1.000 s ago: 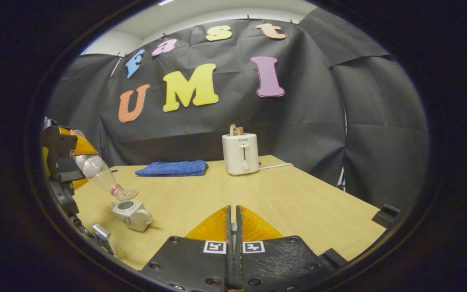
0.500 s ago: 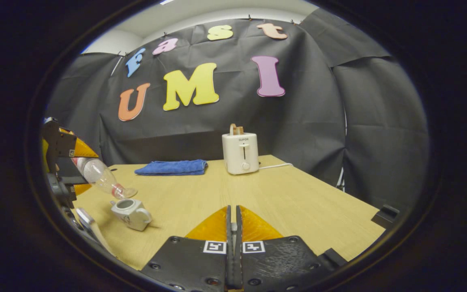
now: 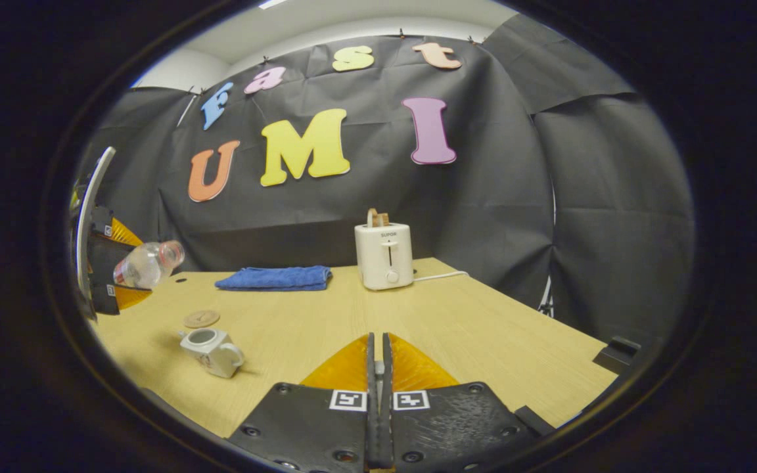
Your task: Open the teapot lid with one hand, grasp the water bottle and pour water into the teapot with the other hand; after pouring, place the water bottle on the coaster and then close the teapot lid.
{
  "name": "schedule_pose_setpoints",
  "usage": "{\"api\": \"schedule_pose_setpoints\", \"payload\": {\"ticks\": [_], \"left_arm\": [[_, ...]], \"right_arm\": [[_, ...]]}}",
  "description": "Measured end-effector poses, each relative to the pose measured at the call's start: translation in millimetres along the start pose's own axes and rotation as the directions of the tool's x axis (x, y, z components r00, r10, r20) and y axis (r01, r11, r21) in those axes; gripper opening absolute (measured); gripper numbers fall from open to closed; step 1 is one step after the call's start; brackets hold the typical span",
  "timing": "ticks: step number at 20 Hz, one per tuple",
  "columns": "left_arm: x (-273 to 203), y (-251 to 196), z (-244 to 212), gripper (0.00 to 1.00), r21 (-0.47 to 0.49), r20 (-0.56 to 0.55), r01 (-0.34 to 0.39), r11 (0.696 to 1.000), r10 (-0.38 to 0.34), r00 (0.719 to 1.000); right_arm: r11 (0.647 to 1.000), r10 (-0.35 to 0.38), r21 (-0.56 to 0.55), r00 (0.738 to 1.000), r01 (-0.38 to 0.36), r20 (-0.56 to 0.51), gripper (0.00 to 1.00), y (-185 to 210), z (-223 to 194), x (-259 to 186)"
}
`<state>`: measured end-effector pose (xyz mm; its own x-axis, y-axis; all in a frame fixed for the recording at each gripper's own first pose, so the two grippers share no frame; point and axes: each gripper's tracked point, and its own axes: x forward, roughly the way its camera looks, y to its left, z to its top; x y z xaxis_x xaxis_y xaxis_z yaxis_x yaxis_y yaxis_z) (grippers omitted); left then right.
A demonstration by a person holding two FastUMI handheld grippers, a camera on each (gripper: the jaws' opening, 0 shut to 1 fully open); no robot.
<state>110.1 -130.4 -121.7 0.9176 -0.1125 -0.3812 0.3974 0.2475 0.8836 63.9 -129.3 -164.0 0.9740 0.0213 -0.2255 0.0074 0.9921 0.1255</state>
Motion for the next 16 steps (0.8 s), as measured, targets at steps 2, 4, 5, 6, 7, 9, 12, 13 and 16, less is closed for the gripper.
{"api": "schedule_pose_setpoints", "payload": {"ticks": [2, 4, 5, 6, 7, 9, 12, 13, 16], "left_arm": [[4, 7, -4, 0.75, -0.158, 0.021, -0.001, 0.987, 0.004, 1.000], [8, 10, -11, 0.76, -0.303, 0.034, 0.007, 0.953, 0.004, 0.999], [9, 11, -14, 0.76, -0.358, 0.032, 0.002, 0.934, 0.010, 0.999], [9, 9, -16, 0.76, -0.401, 0.034, 0.008, 0.916, 0.006, 0.999], [10, 8, -13, 0.76, -0.432, 0.049, 0.016, 0.902, 0.006, 0.999], [11, 8, -9, 0.76, -0.504, 0.095, 0.029, 0.863, 0.022, 0.995], [16, 2, -10, 0.76, -0.683, 0.122, 0.037, 0.729, 0.064, 0.991], [18, -2, -14, 0.76, -0.740, 0.128, 0.049, 0.671, 0.070, 0.989], [24, 6, -32, 0.77, -0.857, 0.100, 0.017, 0.514, 0.136, 0.986]], "right_arm": [[1.000, 0.000, 0.000, 1.000, 0.000, -0.006, 0.00, 0, -1, 2], [1.000, 0.002, -0.003, 1.000, -0.002, -0.008, 0.00, 3, -3, 2], [1.000, 0.003, -0.006, 1.000, -0.003, -0.008, 0.00, 4, -3, 1], [1.000, 0.005, -0.014, 1.000, -0.005, -0.006, 0.00, 5, -4, 1], [1.000, 0.002, -0.021, 1.000, -0.002, -0.004, 0.00, 5, -3, 1], [0.999, -0.012, -0.033, 1.000, 0.012, 0.001, 0.00, 0, -2, 2], [0.999, -0.028, -0.035, 1.000, 0.029, 0.005, 0.00, -7, -1, 2], [0.999, -0.034, -0.033, 0.999, 0.034, 0.007, 0.00, -9, 0, 1], [0.998, -0.042, -0.036, 0.999, 0.042, 0.005, 0.00, -11, -2, 1]]}}
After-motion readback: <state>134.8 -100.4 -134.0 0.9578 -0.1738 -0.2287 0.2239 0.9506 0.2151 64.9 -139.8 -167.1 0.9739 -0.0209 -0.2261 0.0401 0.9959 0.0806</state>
